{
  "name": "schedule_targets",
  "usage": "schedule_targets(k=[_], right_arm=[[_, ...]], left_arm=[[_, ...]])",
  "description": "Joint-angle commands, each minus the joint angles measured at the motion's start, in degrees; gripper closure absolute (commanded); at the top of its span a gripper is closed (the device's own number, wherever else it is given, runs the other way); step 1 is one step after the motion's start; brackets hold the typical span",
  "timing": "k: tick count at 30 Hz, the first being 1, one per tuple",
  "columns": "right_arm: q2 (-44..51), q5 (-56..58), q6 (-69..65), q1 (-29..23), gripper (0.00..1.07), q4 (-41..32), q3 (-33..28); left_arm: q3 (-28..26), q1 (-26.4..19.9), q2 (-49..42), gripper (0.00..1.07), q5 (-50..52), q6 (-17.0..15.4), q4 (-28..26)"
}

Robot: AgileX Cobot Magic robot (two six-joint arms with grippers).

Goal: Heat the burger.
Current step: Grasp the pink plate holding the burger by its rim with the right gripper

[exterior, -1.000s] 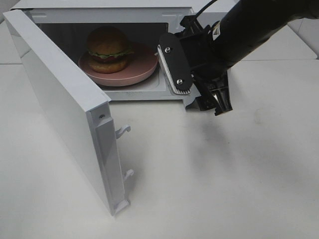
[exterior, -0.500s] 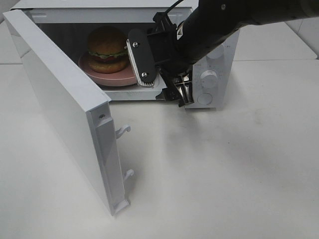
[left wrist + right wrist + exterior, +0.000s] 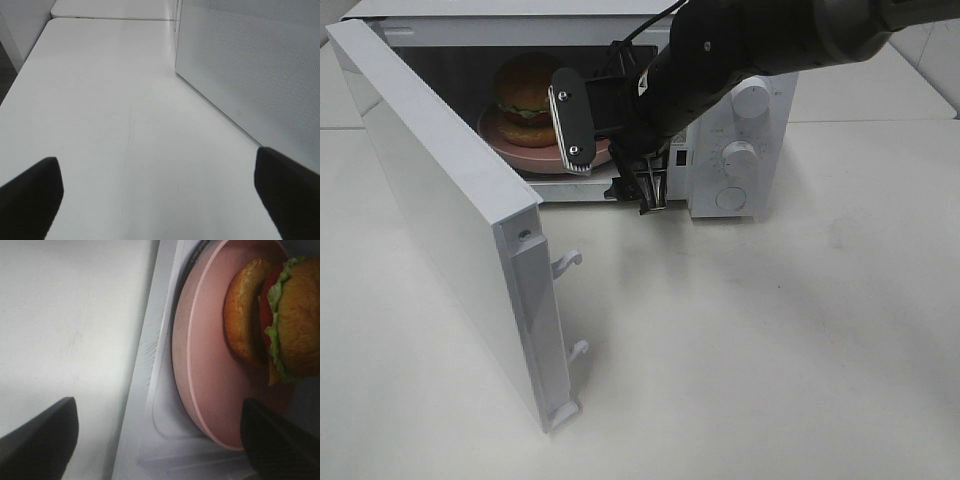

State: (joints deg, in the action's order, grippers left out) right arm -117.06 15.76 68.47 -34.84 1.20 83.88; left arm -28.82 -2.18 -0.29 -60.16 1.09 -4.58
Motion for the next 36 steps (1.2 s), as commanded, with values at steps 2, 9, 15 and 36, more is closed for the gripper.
schedule_targets(k=[2, 9, 15, 36], right_arm=[[-4.1, -0.1, -1.9, -0.3, 0.24, -0.1, 4.6], [-8.7, 0.7, -2.8, -0.3, 0.25, 0.6, 9.6], [-13.3, 3.8, -2.8, -0.3, 0.26, 1.4, 15.6], [-21.0, 7.0, -2.5, 0.7, 0.52, 4.4, 25.6]], left_arm=[[0.2, -0.2, -1.1, 0.11, 0.7, 0.0, 0.2], [0.2, -0.2, -1.1, 0.11, 0.7, 0.0, 0.2], [0.2, -0.2, -1.1, 0.11, 0.7, 0.0, 0.2], [0.2, -0.2, -1.1, 0.11, 0.7, 0.0, 0.2]])
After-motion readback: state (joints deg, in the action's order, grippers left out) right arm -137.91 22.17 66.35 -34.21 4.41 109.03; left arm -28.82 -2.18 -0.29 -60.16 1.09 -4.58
